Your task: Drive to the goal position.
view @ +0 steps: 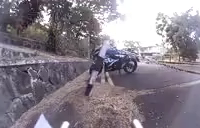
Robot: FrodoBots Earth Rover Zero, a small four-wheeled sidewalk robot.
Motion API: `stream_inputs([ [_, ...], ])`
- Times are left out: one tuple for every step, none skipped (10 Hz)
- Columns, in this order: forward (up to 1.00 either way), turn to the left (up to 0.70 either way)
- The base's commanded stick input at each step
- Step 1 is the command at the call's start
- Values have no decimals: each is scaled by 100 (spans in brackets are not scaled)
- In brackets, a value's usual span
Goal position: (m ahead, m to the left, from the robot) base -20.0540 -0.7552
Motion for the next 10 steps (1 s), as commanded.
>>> stream_inputs([
  [0,0],
  [0,0],
  [0,0],
  [0,0],
  [0,-30],
  [0,-85],
  [0,-85],
  [0,-85],
  [0,-85],
  [0,-85],
])
